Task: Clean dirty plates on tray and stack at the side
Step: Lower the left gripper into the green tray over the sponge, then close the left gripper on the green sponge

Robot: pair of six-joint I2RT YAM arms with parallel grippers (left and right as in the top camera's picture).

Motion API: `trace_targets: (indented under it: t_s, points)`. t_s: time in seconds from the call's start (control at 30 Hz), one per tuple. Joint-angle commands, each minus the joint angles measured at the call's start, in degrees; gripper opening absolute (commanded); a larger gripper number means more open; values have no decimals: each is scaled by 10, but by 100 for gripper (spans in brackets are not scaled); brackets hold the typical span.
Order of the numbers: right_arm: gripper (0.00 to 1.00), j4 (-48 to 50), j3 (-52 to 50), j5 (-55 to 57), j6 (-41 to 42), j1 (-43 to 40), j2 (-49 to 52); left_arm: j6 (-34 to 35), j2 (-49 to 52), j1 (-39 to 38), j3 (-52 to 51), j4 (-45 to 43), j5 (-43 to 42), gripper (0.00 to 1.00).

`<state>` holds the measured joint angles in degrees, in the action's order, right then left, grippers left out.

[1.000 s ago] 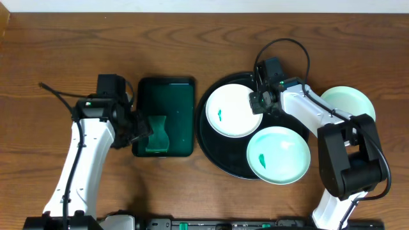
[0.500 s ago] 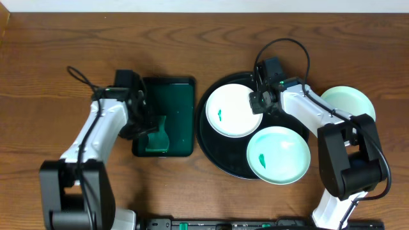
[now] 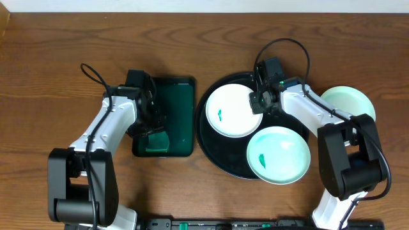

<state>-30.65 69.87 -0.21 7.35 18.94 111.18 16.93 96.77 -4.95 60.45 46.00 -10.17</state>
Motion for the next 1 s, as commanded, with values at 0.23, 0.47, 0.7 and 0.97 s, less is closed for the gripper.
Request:
trace_targets:
  t_s: [0.23, 0.47, 0.7, 0.97]
  points:
    - [1, 0, 4, 12, -4, 6, 1, 35, 3, 0, -12, -7, 7, 45]
    - [1, 0, 4, 12, -4, 6, 1, 48, 3, 0, -12, -10, 36, 45]
    - [1, 0, 4, 12, -4, 6, 1, 48, 3, -19, -20, -20, 37, 45]
    - [1, 1, 4, 12, -4, 6, 1, 49, 3, -27, -38, -35, 66, 46]
